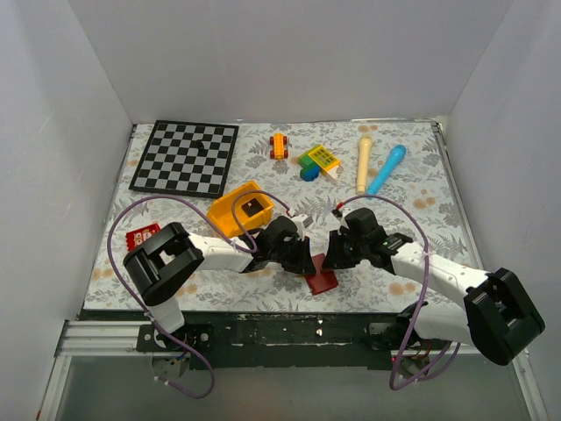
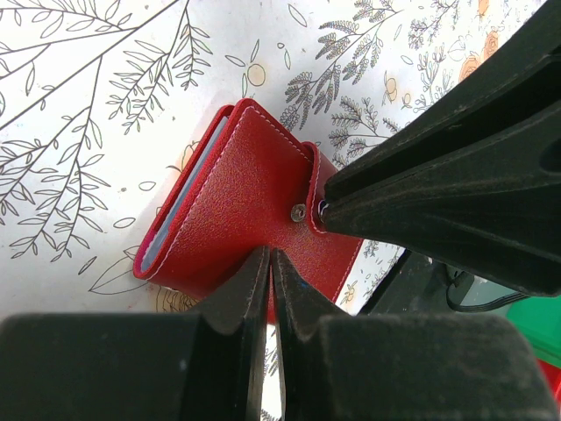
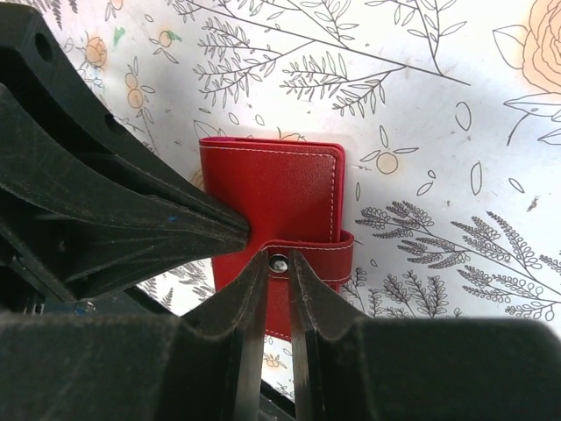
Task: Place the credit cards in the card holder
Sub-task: Close the card holder at the center of the board.
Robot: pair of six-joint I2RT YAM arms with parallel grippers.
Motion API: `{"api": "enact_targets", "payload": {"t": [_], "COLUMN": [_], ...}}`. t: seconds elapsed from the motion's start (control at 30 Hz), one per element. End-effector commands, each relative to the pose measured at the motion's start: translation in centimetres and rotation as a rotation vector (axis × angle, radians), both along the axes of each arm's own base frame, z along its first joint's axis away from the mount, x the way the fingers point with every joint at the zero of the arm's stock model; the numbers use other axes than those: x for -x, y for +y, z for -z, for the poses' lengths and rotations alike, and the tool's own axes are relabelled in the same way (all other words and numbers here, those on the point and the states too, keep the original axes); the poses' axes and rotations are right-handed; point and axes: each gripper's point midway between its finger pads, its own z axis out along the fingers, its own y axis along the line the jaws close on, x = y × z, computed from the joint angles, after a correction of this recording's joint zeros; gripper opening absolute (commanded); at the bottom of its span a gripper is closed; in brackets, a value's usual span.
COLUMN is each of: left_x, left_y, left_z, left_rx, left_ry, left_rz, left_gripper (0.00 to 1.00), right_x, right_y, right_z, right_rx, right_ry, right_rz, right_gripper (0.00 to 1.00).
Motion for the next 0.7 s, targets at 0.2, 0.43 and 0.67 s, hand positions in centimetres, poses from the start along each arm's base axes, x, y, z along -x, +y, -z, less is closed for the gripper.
{"api": "enact_targets", "payload": {"t": [0.2,0.43,0.67], "left_x": [0.75,0.8,0.79], "left_y": [0.66,0.71,0.7], "left_z": [1.38,1.46,1.43], "left_rx": [-0.041,-0.042,-0.042], "left_ry": [0.025,0.028,0.027], "left_rz": [0.01,0.008,0.009], "left_gripper": [0.05,0.05,0.06], "right_x": [-0.59,-0.28,-0.27], "right_y": [0.76,1.04,1.0], "right_z": [-0.46,-0.29,-0.16], "right_rx": [0.028,0.033,0.049], "right_ry": [-0.027,-0.022,-0.021], "right_rz": [-0.029,-0.047,-0.051], "right_gripper": [0.24,0.24,0.24]}}
